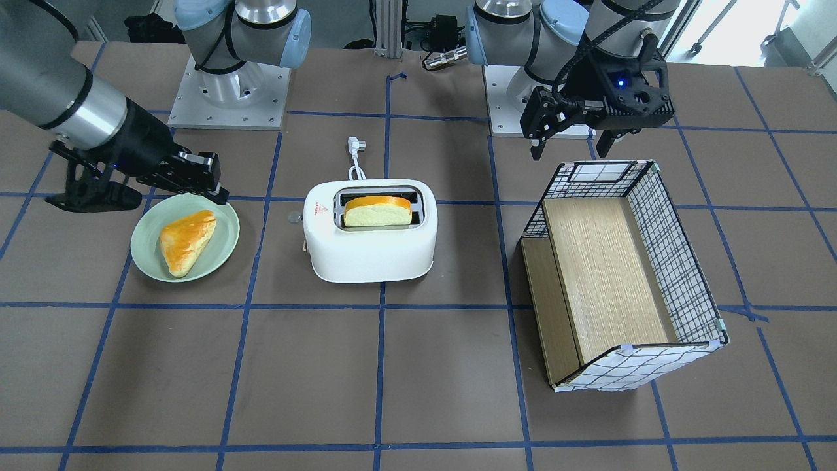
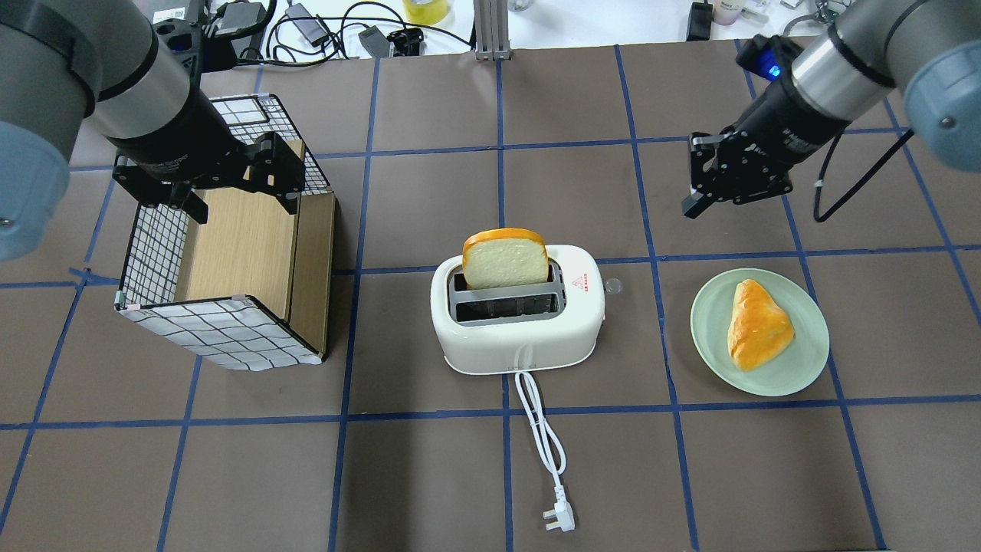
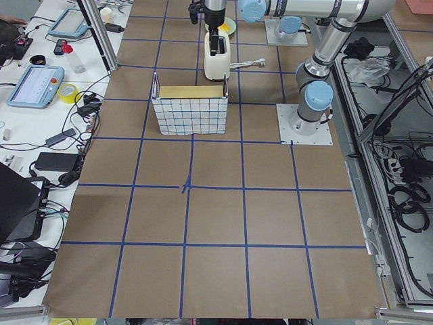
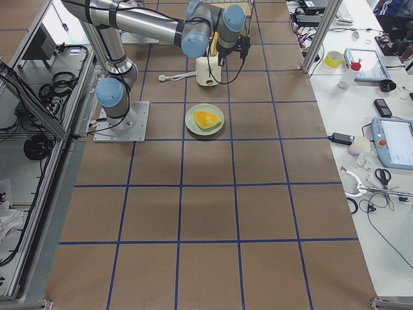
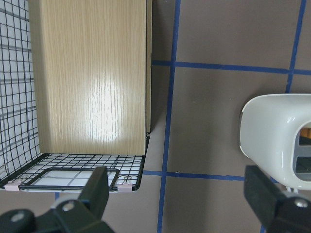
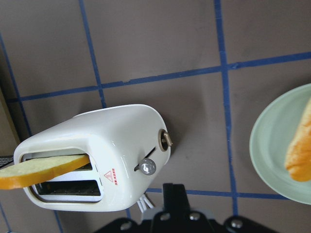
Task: Press toaster with right arm
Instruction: 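Lift the right gripper up and away from the toaster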
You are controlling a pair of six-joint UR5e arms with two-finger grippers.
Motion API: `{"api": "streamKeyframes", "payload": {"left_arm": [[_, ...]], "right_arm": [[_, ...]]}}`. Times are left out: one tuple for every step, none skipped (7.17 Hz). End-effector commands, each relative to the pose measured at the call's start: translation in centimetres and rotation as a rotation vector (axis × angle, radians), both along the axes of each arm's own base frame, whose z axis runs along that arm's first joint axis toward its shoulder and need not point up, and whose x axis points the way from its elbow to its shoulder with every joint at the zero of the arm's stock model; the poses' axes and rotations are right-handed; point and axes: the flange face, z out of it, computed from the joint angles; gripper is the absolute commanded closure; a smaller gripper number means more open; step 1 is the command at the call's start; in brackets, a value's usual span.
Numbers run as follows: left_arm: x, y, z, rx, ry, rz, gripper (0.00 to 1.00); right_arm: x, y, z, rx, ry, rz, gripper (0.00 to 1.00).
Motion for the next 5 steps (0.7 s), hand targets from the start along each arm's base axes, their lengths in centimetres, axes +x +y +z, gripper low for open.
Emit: {"api": "streamKeyframes", "payload": {"left_arm": [[0.0, 0.0, 0.0, 0.000, 0.001, 0.000, 0.00], [0.0, 0.0, 0.0, 0.000, 0.001, 0.000, 0.00], [0.0, 0.0, 0.0, 0.000, 0.001, 0.000, 0.00], [0.0, 0.0, 0.0, 0.000, 0.001, 0.000, 0.00], [0.0, 0.0, 0.0, 0.000, 0.001, 0.000, 0.00]], "right_arm": [[1.7, 0.0, 7.2, -0.046, 0.297, 0.081, 0.87], [3.4, 0.5, 7.8, -0.059, 0.370, 0.127, 0.70], [4.2, 0.1, 8.2, -0.104, 0.380, 0.099, 0.41], [4.3, -0.5, 8.3, -0.162, 0.382, 0.103, 0.13], [4.4, -1.3, 8.7, -0.225, 0.377, 0.091, 0.00]]}}
